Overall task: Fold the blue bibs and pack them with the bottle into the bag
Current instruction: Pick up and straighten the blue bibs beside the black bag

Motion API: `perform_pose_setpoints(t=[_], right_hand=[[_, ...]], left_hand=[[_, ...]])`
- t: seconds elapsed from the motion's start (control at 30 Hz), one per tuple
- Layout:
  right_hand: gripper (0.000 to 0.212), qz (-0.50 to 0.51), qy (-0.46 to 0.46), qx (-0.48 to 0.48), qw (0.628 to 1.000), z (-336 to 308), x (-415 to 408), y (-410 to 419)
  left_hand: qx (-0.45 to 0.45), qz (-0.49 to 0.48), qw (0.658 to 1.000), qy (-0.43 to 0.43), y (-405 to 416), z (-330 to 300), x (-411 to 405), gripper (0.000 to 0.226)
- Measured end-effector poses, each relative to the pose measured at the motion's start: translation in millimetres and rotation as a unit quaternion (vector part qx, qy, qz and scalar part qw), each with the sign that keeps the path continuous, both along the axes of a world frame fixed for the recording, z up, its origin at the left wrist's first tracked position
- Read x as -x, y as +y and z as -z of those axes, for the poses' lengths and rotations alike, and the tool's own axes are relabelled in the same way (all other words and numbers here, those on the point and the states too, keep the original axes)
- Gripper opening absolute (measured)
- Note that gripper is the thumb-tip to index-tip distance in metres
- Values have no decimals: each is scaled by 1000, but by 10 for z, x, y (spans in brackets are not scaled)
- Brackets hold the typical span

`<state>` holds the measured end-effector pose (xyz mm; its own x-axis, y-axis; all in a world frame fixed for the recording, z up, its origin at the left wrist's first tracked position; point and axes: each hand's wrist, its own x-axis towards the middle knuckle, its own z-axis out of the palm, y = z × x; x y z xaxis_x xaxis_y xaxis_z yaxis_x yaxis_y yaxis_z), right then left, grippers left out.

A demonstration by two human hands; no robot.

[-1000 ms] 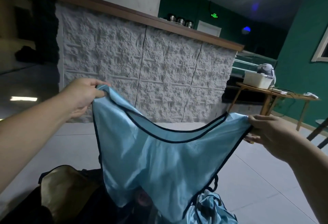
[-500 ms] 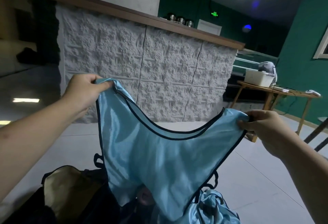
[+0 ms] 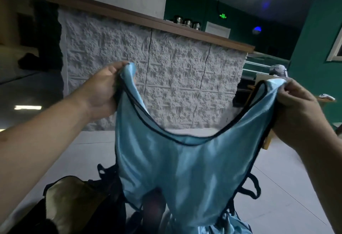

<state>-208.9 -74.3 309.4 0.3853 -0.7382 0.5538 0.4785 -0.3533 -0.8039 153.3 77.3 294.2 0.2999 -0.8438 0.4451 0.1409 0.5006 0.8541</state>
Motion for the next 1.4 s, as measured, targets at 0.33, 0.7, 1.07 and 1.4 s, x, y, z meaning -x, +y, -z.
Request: perform_pose_setpoints(t=[0.33, 0.7, 1.07, 1.4], right_hand=[[36, -95, 135, 69, 984, 415, -815, 419], [21, -261, 169, -5, 950, 445, -752, 439], [20, -177, 171, -19, 969, 526, -924, 551], [16, -157, 181, -29, 970, 394, -885, 587]], left_hand=[[-52, 33, 982, -178, -335, 430, 965, 23], [-81, 80, 988, -105, -337, 572, 893, 30], [-7, 102, 984, -144, -413, 588, 957, 18], [-31, -46, 983, -178, -490, 668, 955, 83]])
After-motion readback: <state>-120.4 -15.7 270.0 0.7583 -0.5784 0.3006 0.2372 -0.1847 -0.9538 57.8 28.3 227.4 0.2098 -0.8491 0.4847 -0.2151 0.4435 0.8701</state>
